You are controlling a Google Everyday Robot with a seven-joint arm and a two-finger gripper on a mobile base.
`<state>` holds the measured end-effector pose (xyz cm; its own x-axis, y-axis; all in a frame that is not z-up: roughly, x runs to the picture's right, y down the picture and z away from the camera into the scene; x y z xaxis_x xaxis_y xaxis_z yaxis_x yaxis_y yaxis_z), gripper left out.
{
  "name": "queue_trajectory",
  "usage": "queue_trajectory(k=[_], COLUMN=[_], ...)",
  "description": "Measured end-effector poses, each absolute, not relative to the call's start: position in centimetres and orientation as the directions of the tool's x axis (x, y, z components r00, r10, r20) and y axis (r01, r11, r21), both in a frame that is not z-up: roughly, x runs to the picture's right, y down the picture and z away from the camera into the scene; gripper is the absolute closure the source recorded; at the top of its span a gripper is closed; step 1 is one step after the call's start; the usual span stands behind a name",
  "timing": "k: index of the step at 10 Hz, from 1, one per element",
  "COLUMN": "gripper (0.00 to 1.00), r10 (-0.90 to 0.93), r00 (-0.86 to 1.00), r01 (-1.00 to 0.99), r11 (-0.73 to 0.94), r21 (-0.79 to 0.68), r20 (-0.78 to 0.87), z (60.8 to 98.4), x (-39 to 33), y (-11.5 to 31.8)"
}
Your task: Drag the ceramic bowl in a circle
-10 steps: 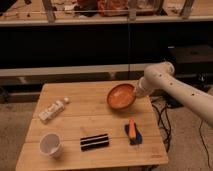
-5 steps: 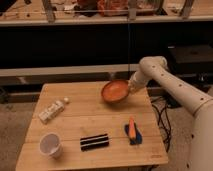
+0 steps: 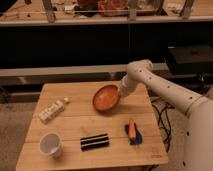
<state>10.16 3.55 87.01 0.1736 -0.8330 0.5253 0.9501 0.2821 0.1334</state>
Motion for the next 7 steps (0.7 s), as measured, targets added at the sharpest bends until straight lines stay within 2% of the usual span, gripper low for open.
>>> queue_trajectory(k=[3, 7], gripper=[1.0, 1.0], r10=[-0.836, -0.824], r00=[0.117, 0.16], r01=[0.964, 0.958], r11=[0.225, 0.263], r21=[0.14, 0.117], r20=[0.536, 0.544], z=[87.4, 87.2], x=[10.6, 16.1], y=[5.5, 6.8])
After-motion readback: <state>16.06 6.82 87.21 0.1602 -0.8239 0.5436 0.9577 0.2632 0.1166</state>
